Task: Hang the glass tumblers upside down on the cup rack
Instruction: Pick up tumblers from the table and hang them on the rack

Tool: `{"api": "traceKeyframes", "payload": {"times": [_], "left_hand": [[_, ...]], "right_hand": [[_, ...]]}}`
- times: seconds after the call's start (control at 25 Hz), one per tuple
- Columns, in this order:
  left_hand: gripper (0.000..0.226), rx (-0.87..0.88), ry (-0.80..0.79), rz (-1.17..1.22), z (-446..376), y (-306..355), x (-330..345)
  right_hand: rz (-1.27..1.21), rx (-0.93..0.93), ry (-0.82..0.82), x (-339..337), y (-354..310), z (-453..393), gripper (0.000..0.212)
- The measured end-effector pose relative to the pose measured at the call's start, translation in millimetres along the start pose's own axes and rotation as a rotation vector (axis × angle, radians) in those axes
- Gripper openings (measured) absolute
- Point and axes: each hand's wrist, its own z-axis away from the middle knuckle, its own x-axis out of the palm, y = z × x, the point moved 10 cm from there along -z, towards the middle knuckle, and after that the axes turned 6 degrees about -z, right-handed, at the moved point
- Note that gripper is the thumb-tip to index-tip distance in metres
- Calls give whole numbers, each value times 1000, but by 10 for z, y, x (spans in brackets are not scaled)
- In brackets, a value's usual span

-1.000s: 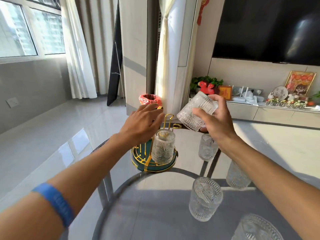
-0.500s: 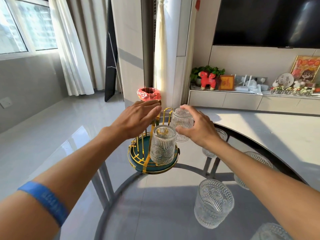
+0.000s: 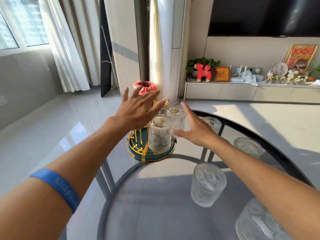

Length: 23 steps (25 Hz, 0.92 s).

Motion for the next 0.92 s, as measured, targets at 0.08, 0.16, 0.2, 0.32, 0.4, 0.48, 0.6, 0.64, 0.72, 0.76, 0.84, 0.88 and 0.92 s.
{"api": "traceKeyframes", "payload": {"times": [0.08,0.16,0.2,0.32,0.4,0.48,0.6,0.64,0.72,0.76,0.84,0.88,0.92], "left_hand": [[75,-19,82,17,167,86,-136],[66,-55,282,163,537,242,-283],[60,-78,361,256,781,334,-294],[45,-184,299,461,1374,586,60],[38,-278,114,546,1578,677,415],[34,-376,-47,633,1720,713,662],[38,-535,-252,810,1879,671,862],[42,-603,-330,933,1938,660,927],[54,-727,-445,1236,2054,678,992],[58,-753,-438,1380,2069,688,974],[59,-741,-254,1653,1984,593,814],[59,-725,-129,1744,1914,488,698],[57,-711,-14,1797,1846,367,573]], "right_hand": [[-139,58,74,-207,61,245,85],[-83,102,25,-318,145,596,65],[-28,128,-90,-267,199,780,62],[127,162,-458,-26,252,1340,82],[239,126,-470,25,183,1456,92],[347,101,-397,37,86,1471,94],[302,81,-355,87,-97,1497,84],[225,63,-323,84,-186,1496,79],[8,12,-198,16,-418,1475,71],[-108,-17,-120,-32,-537,1468,69],[-301,-98,4,-89,-800,1447,68],[-359,-148,43,-101,-933,1424,68],[-405,-193,67,-105,-1056,1393,68]]}}
